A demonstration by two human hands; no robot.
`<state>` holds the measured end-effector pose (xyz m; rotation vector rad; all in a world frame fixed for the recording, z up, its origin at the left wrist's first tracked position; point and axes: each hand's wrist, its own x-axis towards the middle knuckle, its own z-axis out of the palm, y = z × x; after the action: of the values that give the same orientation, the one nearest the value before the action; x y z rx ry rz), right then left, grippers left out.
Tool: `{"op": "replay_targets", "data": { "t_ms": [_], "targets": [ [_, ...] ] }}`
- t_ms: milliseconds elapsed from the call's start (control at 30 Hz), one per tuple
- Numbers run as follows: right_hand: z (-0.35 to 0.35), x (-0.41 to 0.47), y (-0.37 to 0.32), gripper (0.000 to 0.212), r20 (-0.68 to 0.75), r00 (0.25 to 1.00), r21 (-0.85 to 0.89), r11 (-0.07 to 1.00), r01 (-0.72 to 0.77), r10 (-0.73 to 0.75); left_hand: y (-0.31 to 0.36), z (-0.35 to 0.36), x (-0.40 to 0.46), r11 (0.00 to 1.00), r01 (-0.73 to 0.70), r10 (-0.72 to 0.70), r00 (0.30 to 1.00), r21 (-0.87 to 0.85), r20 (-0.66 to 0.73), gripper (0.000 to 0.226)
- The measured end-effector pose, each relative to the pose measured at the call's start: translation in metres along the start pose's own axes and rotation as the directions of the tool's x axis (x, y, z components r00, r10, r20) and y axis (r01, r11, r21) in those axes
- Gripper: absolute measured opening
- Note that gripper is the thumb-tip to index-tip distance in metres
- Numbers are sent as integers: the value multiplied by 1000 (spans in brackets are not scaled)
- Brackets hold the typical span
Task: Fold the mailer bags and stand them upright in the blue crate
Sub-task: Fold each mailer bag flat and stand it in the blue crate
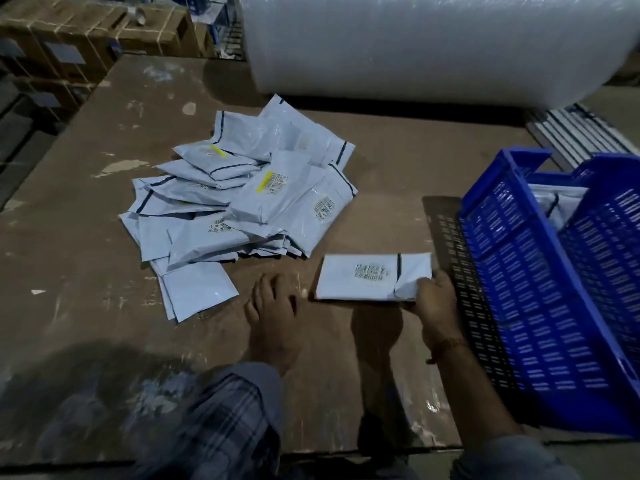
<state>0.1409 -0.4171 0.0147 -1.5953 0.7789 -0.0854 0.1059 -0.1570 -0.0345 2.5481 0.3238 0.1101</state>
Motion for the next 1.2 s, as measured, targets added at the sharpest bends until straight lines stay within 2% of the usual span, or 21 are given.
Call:
{"op": "replay_targets", "data": {
  "t_ms": [67,100,167,200,233,300,400,500,767,1000,1200],
  "targets": [
    [-12,-1,18,45,102,995,-136,991,-10,24,14,1,-8,995,-30,13,985,-93,-174,54],
    [-16,-5,25,42,127,992,-218,976,17,11,22,2,-10,993,-81,64,981,-90,-181,58],
    [-16,-20,30,30,131,986,-395,908,144,-99,34,6,-12,984,-174,172,983,-32,-63,63],
    [-16,-26,33,26,109,975,-527,821,221,-193,39,9,-14,976,-217,217,976,7,15,63],
    [-16,-31,36,27,92,949,-670,686,284,-303,42,15,-14,961,-271,266,960,49,84,63],
    [-13,-32,42,37,111,867,-836,426,346,-486,42,24,-14,911,-384,351,914,153,205,67],
    [0,-22,47,43,307,783,-812,281,513,-541,35,33,-10,819,-492,424,865,294,267,66],
    [13,-14,60,60,502,753,-781,152,606,-425,30,36,-11,782,-518,448,854,348,265,64],
    [25,-3,73,63,524,733,-788,80,611,-435,28,40,-12,696,-631,560,776,343,291,61],
    [13,-27,82,58,634,617,-669,70,740,-466,42,42,-3,807,-493,427,868,327,255,64],
    [19,-17,76,59,617,651,-686,103,720,-443,33,48,-14,667,-686,605,726,291,326,59]
  ]
}}
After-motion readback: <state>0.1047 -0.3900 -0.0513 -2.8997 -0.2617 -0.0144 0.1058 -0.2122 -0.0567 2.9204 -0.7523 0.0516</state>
